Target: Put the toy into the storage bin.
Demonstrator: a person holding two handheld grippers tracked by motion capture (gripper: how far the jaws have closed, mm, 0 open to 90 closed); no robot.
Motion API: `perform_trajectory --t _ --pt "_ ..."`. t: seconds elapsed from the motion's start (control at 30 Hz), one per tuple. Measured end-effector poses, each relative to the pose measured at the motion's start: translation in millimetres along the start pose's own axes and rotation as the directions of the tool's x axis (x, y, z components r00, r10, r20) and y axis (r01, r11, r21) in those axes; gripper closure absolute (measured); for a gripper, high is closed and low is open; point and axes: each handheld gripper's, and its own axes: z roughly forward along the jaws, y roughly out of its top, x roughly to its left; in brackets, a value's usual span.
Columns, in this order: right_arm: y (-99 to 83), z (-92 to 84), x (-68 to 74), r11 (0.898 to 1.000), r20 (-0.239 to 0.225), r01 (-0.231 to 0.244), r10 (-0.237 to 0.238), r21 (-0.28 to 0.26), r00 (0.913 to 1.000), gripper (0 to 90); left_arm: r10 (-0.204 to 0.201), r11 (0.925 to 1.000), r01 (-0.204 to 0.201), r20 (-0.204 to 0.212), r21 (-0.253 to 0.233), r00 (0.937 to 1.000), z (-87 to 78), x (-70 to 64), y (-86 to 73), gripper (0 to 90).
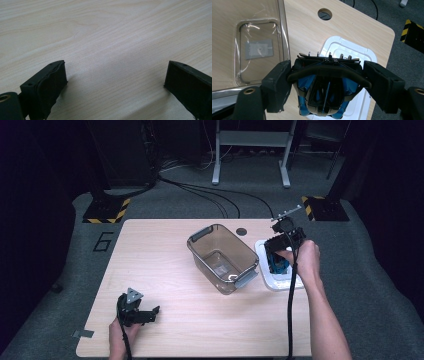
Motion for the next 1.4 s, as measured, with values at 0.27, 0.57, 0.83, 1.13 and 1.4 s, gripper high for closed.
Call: perform_trajectory --t 0.27,0.57,0.83,1.13,1.4 --pt "11.1 -0.8 -4.7 1.0 0.015 0.0 0.0 -0.009 0.9999 24.4 -0.001 1.0 0.001 -0.001 -0.002 1.0 0.2 -0.1 -0.1 3.9" --pt "20.8 -1.3 -8.9 1.0 0.02 -0.003 0.003 -0.019 0.9998 24.4 -0.001 1.0 0.001 -0.001 -0.002 1.0 0.1 -0.1 -0.1 3.9" --pt "34.3 -7.9 -4.4 0.999 0.031 0.019 -0.018 -0.032 0.9994 24.4 -0.001 1.0 0.001 -0.001 -0.002 1.0 0.1 -0.1 -0.1 3.9" --pt "52.1 -20.4 7.0 0.996 0.037 0.049 -0.046 -0.072 0.9982 24.4 -0.001 1.0 0.001 -0.001 -0.002 1.0 0.1 -0.1 -0.1 3.9" --pt "63.0 -28.9 18.7 0.993 0.017 0.067 -0.065 -0.097 0.9977 24.4 -0.001 1.0 0.001 -0.001 -0.002 1.0 0.1 -0.1 -0.1 3.9"
